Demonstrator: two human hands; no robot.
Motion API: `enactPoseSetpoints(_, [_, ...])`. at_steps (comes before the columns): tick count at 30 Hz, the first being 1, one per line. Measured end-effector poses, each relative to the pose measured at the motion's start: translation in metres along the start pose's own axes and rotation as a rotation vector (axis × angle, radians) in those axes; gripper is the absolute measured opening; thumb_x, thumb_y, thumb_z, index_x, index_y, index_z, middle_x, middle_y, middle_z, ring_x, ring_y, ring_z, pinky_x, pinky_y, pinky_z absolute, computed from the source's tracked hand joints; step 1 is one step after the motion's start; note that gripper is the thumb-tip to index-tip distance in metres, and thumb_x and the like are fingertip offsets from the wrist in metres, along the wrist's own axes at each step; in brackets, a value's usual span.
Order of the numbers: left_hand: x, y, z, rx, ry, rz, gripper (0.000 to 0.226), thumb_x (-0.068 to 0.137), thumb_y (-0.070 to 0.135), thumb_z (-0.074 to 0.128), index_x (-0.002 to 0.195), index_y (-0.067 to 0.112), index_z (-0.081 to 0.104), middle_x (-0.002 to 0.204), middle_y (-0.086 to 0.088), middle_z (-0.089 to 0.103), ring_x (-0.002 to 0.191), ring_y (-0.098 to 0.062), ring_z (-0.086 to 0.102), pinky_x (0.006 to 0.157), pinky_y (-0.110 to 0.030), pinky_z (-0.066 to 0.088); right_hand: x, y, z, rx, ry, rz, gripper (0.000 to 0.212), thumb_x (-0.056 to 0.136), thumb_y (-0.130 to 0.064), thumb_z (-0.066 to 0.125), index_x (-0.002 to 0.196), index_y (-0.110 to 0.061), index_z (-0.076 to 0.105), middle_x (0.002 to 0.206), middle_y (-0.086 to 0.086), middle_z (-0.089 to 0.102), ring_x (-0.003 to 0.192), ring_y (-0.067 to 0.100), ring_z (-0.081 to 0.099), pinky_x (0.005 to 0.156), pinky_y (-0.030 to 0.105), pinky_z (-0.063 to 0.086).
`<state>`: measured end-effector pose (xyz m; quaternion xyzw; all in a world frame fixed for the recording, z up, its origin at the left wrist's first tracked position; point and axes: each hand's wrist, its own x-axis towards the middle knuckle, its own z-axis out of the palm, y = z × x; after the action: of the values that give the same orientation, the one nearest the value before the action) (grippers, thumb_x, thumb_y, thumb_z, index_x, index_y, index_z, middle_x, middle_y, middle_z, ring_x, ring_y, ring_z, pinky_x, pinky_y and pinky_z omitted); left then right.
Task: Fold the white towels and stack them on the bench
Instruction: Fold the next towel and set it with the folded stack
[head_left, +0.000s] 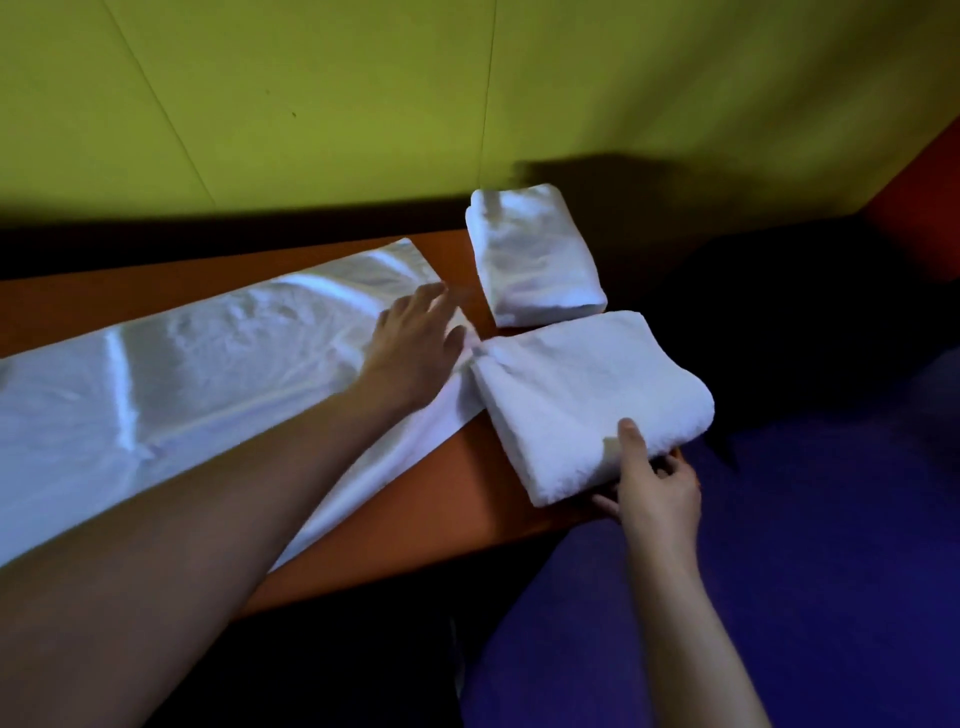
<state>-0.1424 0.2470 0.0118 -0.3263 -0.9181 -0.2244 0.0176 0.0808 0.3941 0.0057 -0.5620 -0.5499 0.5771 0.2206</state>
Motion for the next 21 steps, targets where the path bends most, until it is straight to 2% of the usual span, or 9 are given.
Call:
enactPoseSetpoints(2, [-0.053,-0.027,-0.010,0.071,0.072,-0.142,0.047,0.097,0.035,0.053,0.143,0.028,0.048,0.153,-0.007,0.042,0.135,-0.035,0.041,0.109,-0.049,0.030,-0.014,-0.002,-0.005,-0.163,0.147,-0.128,0.070,0.084,-0.047,0.072,0.138,-0.012,0.045,0.126,0.011,0.056,0.114,0.032,0.059,0.097,0.043,0.050])
enactPoseSetpoints(3, [-0.079,-0.044,-0.016,0.111,0.101,-0.224,0.048,0.097,0.036,0.053,0.144,0.028,0.048,0.155,-0.009,0.040,0.137,-0.036,0.039,0.111,-0.050,0.027,-0.023,-0.004,-0.006,-0.231,0.224,-0.222,0.067,0.087,-0.040,0.071,0.141,-0.013,0.041,0.129,0.015,0.051,0.117,0.037,0.054,0.098,0.043,0.045])
enactPoseSetpoints(5, [-0.127,-0.078,-0.034,0.179,0.121,-0.428,0.050,0.097,0.038,0.052,0.146,0.028,0.045,0.157,-0.011,0.035,0.140,-0.038,0.034,0.113,-0.053,0.024,-0.044,-0.009,-0.001,-0.261,0.254,-0.432,0.059,0.089,-0.030,0.067,0.141,-0.019,0.040,0.129,0.014,0.046,0.115,0.037,0.051,0.096,0.046,0.044])
enactPoseSetpoints(7, [-0.171,-0.112,-0.053,0.258,0.129,-0.592,0.052,0.098,0.042,0.049,0.148,0.030,0.041,0.159,-0.012,0.031,0.143,-0.039,0.029,0.115,-0.054,0.021,-0.063,-0.011,0.019,-0.301,0.162,-0.658,0.054,0.088,-0.024,0.065,0.138,-0.020,0.045,0.127,0.011,0.048,0.112,0.031,0.052,0.095,0.048,0.047])
enactPoseSetpoints(11, [-0.226,-0.167,-0.093,0.317,0.143,-0.751,0.057,0.098,0.050,0.037,0.151,0.030,0.037,0.161,-0.015,0.026,0.146,-0.042,0.022,0.117,-0.057,0.013,-0.099,-0.009,0.087,-0.497,-0.118,-0.998,0.047,0.086,-0.023,0.060,0.132,-0.015,0.055,0.128,0.011,0.057,0.117,0.030,0.051,0.101,0.045,0.043])
enactPoseSetpoints(14, [-0.248,-0.198,-0.115,0.302,0.109,-0.886,0.058,0.101,0.051,0.039,0.155,0.037,0.026,0.166,-0.011,0.012,0.151,-0.039,0.009,0.119,-0.060,0.005,-0.114,0.001,0.135,-0.715,-0.325,-1.119,0.049,0.089,-0.034,0.054,0.136,-0.019,0.055,0.132,0.008,0.059,0.121,0.031,0.053,0.105,0.046,0.042])
enactPoseSetpoints(16, [-0.260,-0.216,-0.126,0.296,0.067,-0.950,0.061,0.100,0.056,0.035,0.157,0.041,0.016,0.168,-0.007,0.003,0.152,-0.038,0.002,0.119,-0.061,0.000,-0.115,0.010,0.160,-0.841,-0.460,-1.146,0.053,0.093,-0.041,0.053,0.142,-0.020,0.052,0.141,0.009,0.055,0.128,0.032,0.051,0.108,0.045,0.040])
enactPoseSetpoints(19, [-0.274,-0.241,-0.132,0.259,0.037,-1.053,0.067,0.096,0.066,0.033,0.156,0.046,0.011,0.168,-0.005,0.000,0.153,-0.037,-0.002,0.118,-0.064,-0.006,-0.106,0.021,0.188,-1.032,-0.494,-1.206,0.068,0.091,-0.060,0.041,0.148,-0.023,0.046,0.152,0.011,0.046,0.141,0.032,0.041,0.117,0.049,0.029])
enactPoseSetpoints(21, [-0.276,-0.255,-0.130,0.251,0.039,-1.053,0.069,0.094,0.069,0.033,0.155,0.048,0.010,0.168,-0.005,0.000,0.153,-0.038,-0.003,0.116,-0.065,-0.008,-0.101,0.028,0.200,-1.138,-0.512,-1.182,0.079,0.086,-0.069,0.032,0.151,-0.025,0.039,0.157,0.010,0.040,0.147,0.030,0.033,0.120,0.050,0.021])
